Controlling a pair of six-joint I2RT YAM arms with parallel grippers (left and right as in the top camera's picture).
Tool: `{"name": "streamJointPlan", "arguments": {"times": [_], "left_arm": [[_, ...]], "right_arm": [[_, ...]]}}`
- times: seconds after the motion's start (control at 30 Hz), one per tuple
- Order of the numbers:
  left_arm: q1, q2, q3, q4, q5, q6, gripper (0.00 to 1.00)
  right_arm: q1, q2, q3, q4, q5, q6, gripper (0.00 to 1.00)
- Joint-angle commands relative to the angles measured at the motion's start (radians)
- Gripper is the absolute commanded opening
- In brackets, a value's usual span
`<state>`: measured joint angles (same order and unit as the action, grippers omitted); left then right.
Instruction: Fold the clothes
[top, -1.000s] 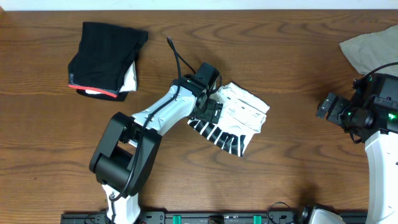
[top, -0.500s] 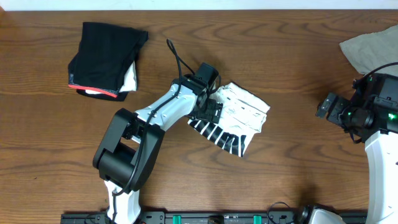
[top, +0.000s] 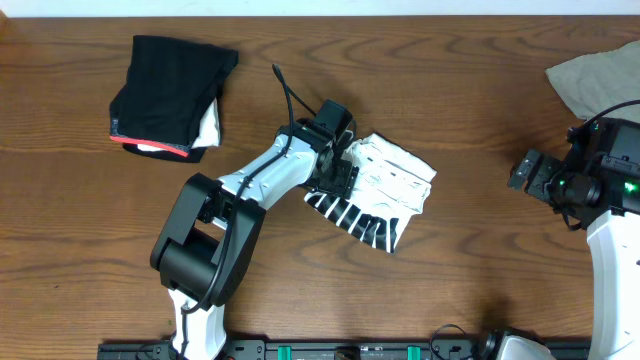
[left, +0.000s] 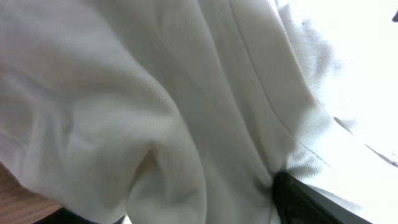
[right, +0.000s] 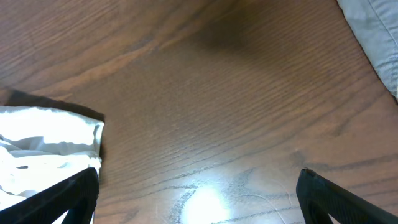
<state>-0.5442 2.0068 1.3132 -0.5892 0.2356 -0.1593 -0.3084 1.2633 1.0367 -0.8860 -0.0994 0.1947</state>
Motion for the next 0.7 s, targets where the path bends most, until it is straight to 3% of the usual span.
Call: {"name": "streamJointPlan", "arguments": {"times": [0.0,0.07,0.17,0.23,0.27,0.67], "left_arm": [[-0.005,0.06,-0.038,-0.003,0.041,0.013,0.72],[-0.005,0.061,-0.045,0.001,0.041,0.013,0.66],[-0.005,0.063,-0.048,0.001,0.041,0.013,0.27],[-0.005,0.063,-0.048,0.002,0.041,0.013,0.1],[-0.005,0.063,-0.048,0.002,0.042,0.013,0.07],[-0.002,-0.066,0.01,-0.037,-0.025,0.031,0.06]], "right_arm": [[-0.005,0.0,-0.005,0.0,0.006,-0.001,0.99],[-0.005,0.0,-0.005,0.0,0.006,-0.001,0.99],[-0.005,0.0,-0.005,0.0,0.006,-0.001,0.99],[-0.005,0.0,-0.005,0.0,0.006,-0.001,0.99],[-0.005,0.0,-0.005,0.0,0.006,-0.001,0.99],[-0.005,0.0,-0.005,0.0,0.006,-0.001,0.99]]}}
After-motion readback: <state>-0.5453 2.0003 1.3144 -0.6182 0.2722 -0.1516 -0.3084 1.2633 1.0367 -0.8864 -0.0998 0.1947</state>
